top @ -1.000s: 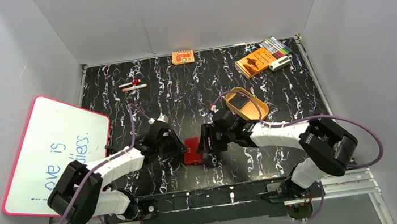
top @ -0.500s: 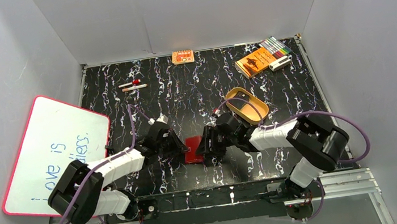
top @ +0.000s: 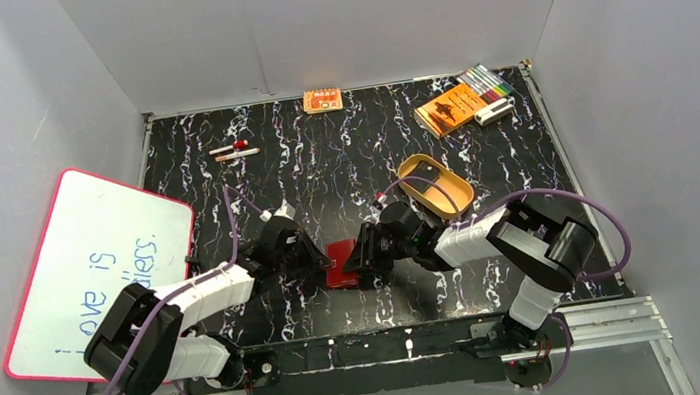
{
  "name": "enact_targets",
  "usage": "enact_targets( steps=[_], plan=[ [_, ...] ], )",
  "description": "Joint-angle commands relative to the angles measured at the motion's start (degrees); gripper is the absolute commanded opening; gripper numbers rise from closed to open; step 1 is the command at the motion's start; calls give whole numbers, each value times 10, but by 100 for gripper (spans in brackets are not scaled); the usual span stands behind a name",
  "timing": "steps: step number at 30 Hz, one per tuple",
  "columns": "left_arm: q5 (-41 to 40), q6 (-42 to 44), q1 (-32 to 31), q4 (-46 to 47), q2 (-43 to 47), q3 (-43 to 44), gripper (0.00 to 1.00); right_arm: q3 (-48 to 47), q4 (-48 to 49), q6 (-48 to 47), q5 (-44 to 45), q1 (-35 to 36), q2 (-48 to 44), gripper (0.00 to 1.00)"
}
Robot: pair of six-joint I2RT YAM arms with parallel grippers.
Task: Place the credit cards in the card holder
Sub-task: Pick up the card holder from the center of the board.
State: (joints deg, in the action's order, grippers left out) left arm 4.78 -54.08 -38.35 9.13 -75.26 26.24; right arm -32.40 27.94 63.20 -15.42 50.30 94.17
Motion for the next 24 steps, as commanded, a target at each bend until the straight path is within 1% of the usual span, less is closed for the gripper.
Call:
enact_targets(
  steps=[1,7,12,14,17,19,21,22,24],
  plan=[
    [-36,10,0,-61,-25,-33,7,7,69,17,-14,-2,13,44],
    [-35,7,0,-58,-27,-36,7,3,101,32,-32,0,39,43],
    [-35,5,-1,-58,-27,-38,6,-2,120,35,-42,3,54,36],
    [-35,4,0,-59,-27,-38,6,-7,125,32,-47,5,56,29],
    [-38,5,0,-70,-21,-30,5,-15,128,19,-51,9,51,12],
    [-40,6,-1,-97,-3,-15,6,-22,105,-7,-46,12,32,1],
    [-68,9,0,-143,34,12,9,-37,41,-48,-30,17,-3,0],
    [-78,9,0,-168,67,31,13,-46,5,-73,-14,20,-33,0],
    [-98,9,1,-231,117,72,28,-74,-78,-129,13,24,-82,0]
  ],
)
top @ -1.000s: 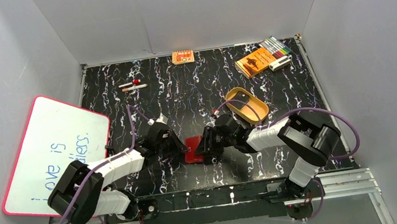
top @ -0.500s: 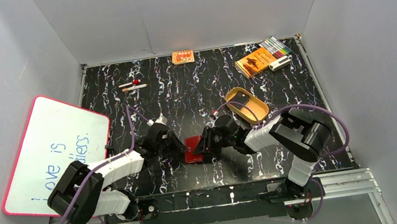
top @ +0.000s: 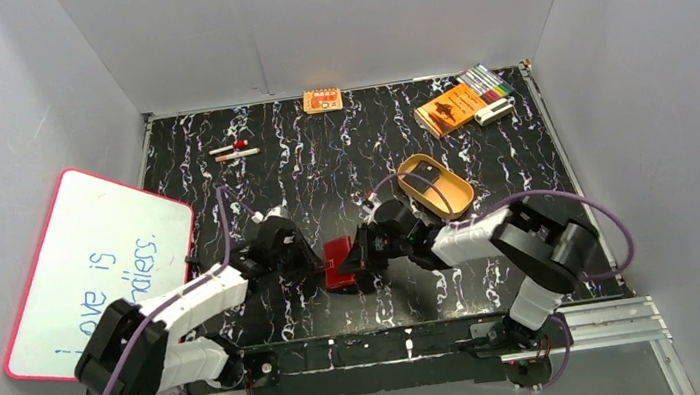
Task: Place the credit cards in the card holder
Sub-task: Pick up the card holder from the center of the board, then turn over the card holder.
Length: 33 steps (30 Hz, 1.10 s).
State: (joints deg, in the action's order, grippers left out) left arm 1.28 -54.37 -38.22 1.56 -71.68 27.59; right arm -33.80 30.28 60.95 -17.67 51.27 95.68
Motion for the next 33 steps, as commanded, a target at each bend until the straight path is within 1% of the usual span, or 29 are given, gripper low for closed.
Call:
enact_targets(
  steps=[1,3,4,5,6,9,11,13,14,17,20,23,26,30,33],
  plan=[
    [-72,11,0,-179,107,82,36,-78,-149,-137,51,14,-118,0],
    [-96,12,2,-221,153,132,50,-128,-248,-210,90,15,-155,0],
    [-110,13,2,-237,174,155,55,-159,-290,-249,113,15,-167,0],
    [-129,16,3,-254,191,185,60,-190,-355,-290,137,14,-178,0],
    [-147,19,3,-268,207,210,66,-231,-393,-328,167,15,-184,0],
    [-204,25,5,-299,236,278,87,-319,-468,-455,274,17,-192,0],
    [-218,34,6,-297,246,317,91,-353,-473,-548,345,21,-200,0],
    [-207,47,6,-284,249,351,91,-360,-436,-655,409,24,-214,0],
    [-196,52,6,-277,249,366,91,-358,-411,-725,433,26,-221,0],
    [-140,63,6,-239,244,394,91,-317,-285,-896,481,33,-248,0],
    [-78,61,6,-188,241,395,90,-256,-142,-1058,487,41,-278,0],
    [-42,33,6,-156,237,384,90,-202,-31,-1194,455,47,-299,0],
    [5,-2,6,-120,228,366,90,-153,63,-1309,421,53,-316,0],
    [45,-37,6,-92,213,363,90,-114,133,-1415,400,55,-327,0],
    [67,-65,6,-75,197,359,91,-103,143,-1463,391,60,-337,0]
  ],
)
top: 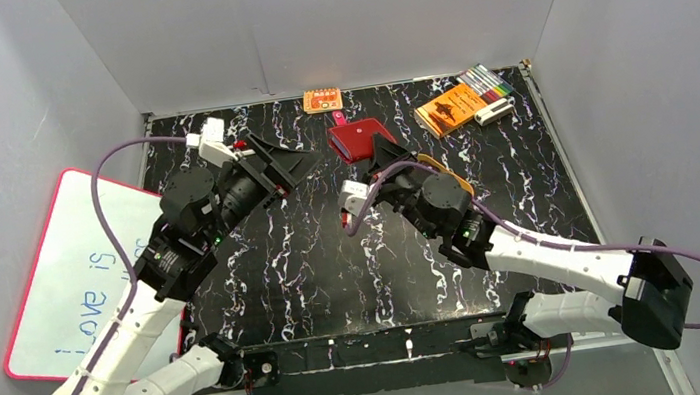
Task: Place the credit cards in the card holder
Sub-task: Turn over the card holder.
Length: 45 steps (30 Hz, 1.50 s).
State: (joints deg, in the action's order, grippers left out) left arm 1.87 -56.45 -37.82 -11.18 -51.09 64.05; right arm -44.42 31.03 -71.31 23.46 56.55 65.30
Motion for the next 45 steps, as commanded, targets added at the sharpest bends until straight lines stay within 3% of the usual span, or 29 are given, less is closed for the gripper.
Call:
enact_targets(
  steps=[1,10,21,34,37,41,42,45],
  plan=[
    [69,-52,2,57,-15,-5,91,4,136,-144,-21,8,-35,0],
    [101,-95,0,85,-68,2,92,13,158,-171,-22,27,-43,0],
    [73,-112,-4,106,-99,29,88,1,167,-202,-16,50,-33,0],
    [98,-135,-16,153,-129,24,49,0,160,-212,-9,66,-39,0],
    [110,-135,-20,164,-136,23,33,3,159,-211,-8,67,-40,0],
    [111,-134,-20,174,-132,11,0,2,151,-197,0,69,-43,0],
    [108,-135,-21,174,-129,6,0,2,147,-191,3,70,-45,5],
    [92,-132,-20,177,-116,-9,0,-10,87,-149,28,77,-52,53]
  ],
)
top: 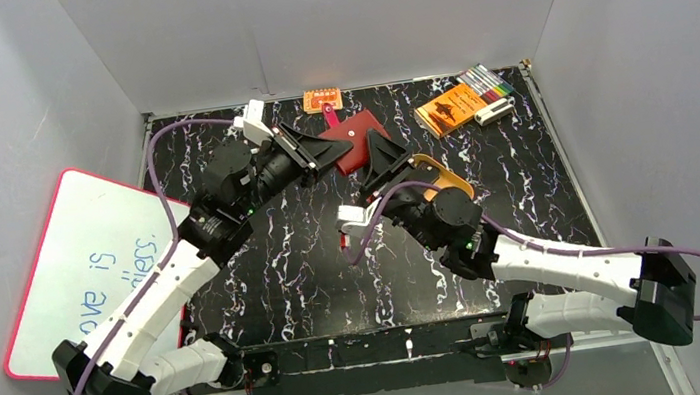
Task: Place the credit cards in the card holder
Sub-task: Turn over the card holder.
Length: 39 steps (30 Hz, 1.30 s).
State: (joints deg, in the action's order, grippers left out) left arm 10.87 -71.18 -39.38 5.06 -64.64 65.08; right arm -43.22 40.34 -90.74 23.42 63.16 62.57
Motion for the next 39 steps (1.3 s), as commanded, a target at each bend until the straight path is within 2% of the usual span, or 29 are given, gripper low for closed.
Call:
enact_targets(
  steps=[1,2,3,5,7,10,14,17,20,26,32,39],
  plan=[
    [-4,22,-4,14,25,-23,0,-31,-30,69,49,22,-28,68],
    [-12,32,-5,9,32,-26,0,-41,-57,96,72,35,-31,94],
    [-21,50,-5,-5,41,-29,0,-61,-109,141,91,52,-34,98],
    [-39,112,-4,-41,69,-29,0,-123,-269,309,90,69,-46,99],
    [-49,197,-4,-106,96,-24,0,-183,-416,462,38,69,-62,99],
    [-34,311,-3,-187,141,-25,0,-221,-525,592,-58,69,-91,98],
    [107,435,-3,-243,195,-37,0,-264,-628,722,-189,69,-115,98],
    [197,506,-3,-274,222,-48,0,-283,-645,795,-281,68,-136,99],
    [264,546,-3,-283,236,-63,0,-304,-661,863,-329,69,-147,99],
    [399,639,-3,-212,246,-105,0,-287,-633,988,-407,69,-149,99],
    [444,748,-3,-194,244,-90,0,-261,-595,1031,-435,69,-135,99],
    [469,779,-3,-200,227,-48,0,-267,-582,1040,-452,68,-98,99]
  ],
)
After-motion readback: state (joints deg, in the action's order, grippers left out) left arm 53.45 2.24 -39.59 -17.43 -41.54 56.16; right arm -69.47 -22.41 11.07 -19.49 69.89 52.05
